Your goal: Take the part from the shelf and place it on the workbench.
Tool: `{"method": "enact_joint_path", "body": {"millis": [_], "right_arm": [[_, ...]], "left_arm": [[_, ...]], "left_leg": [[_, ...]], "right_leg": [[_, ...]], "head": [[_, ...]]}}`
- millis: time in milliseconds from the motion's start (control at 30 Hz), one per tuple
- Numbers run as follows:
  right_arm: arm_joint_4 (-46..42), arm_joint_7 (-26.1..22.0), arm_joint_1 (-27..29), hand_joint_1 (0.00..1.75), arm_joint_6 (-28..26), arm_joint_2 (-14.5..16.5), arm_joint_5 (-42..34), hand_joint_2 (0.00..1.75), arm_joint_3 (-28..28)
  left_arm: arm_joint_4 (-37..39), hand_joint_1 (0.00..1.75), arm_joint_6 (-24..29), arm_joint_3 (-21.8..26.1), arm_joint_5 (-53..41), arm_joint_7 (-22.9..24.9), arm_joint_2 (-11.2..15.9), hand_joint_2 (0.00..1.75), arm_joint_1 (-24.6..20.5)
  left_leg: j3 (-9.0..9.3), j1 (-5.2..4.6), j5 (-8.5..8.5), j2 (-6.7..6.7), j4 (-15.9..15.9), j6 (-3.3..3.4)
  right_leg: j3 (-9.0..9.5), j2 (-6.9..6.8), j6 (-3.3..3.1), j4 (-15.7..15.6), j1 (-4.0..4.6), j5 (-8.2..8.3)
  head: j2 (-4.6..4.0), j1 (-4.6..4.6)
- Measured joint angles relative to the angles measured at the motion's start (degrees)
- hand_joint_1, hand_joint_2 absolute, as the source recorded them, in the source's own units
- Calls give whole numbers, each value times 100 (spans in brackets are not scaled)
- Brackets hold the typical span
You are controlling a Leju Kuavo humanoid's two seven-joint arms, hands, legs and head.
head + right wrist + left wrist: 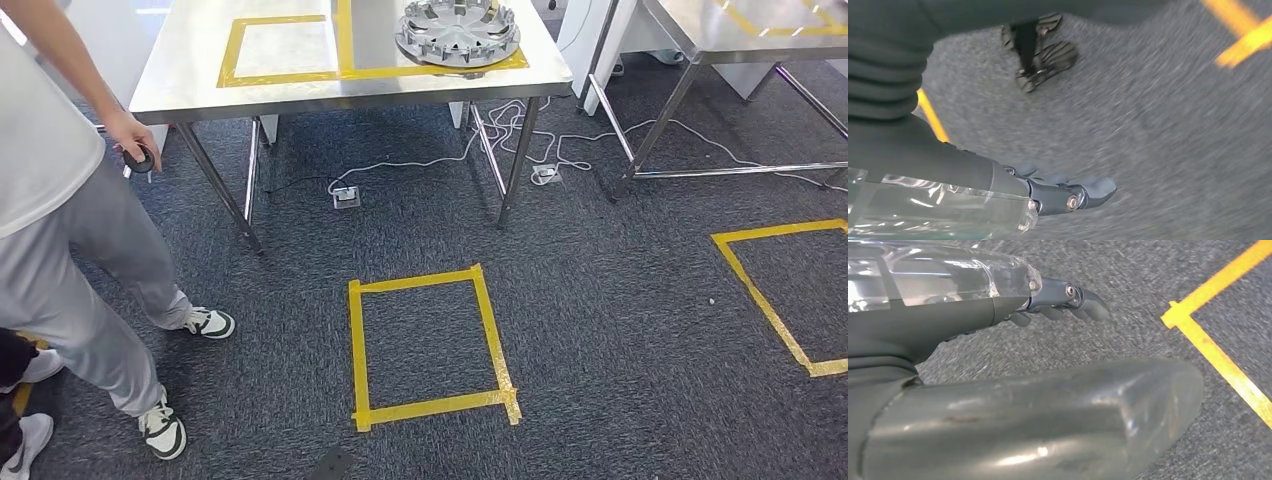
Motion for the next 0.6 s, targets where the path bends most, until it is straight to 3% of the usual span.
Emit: {"method": "enact_joint_path", "body": {"millis": [33, 100, 167, 233, 300, 333, 400, 467, 533, 600], "right_arm": [[163, -11, -13, 0, 13, 37, -4, 0, -64], [427, -56, -28, 0, 60, 104, -9, 0, -176], [630, -105, -53, 0, 105, 161, -9, 0, -266], [767, -133, -91, 0, 133, 204, -8, 0, -323], [878, -141, -97, 0, 147, 244, -8, 0, -359], [930, -143, -82, 0, 149, 261, -8, 0, -370], [1020, -146, -53, 0, 149, 282, -8, 0, -406], [1089, -156, -60, 0, 149, 294, -8, 0, -452], [1158, -167, -73, 0, 149, 304, -8, 0, -484], [1227, -172, -69, 0, 149, 307, -8, 0, -505]], "left_arm": [[1, 0, -18, -2, -1, 2, 5, 0, 5], [4, 0, -68, -7, -22, 5, 14, 0, 12], [4, 0, -107, -11, -73, 8, 11, 0, -1], [5, 0, -123, -11, -108, 13, 8, 0, -4], [10, 0, -127, -11, -114, 20, 17, 0, -2], [13, 0, -127, -11, -115, 22, 21, 0, -7], [15, 0, -127, -11, -119, 25, 20, 0, -23], [16, 0, -127, -12, -124, 24, 10, 0, -46], [16, 0, -127, -13, -127, 23, -1, 0, -63], [15, 0, -127, -14, -128, 23, -15, 0, -71]], "left_leg": [[35, 4, -37, -66, -62, 19], [70, -9, -27, 129, -117, 69], [102, 0, -11, 373, -173, 133], [112, -9, -20, 628, -187, 161], [111, -19, -41, 862, -186, 162], [112, -22, -50, 957, -185, 156], [126, -25, -66, 1099, -186, 137], [141, -36, -79, 1202, -185, 104], [152, -37, -85, 1277, -188, 51], [180, -23, -96, 1294, -204, -16]], "right_leg": [[-41, 80, 38, 16, -14, 1], [-101, 207, 112, 33, -34, 12], [-233, -18, 174, 272, -26, -146], [-551, -364, 238, 926, -31, -512], [-822, -474, 289, 1533, -64, -743], [-825, -497, 300, 1579, -78, -704], [-513, -567, 279, 1022, -87, -357], [-120, -781, 205, 255, -39, -82], [10, -896, 131, -38, 22, -41], [22, -809, 69, -88, 29, -8]], "head": [[0, 8], [0, 22], [0, 46], [0, 74], [0, 79], [0, 80], [0, 80], [0, 80], [0, 80], [0, 80]]}}
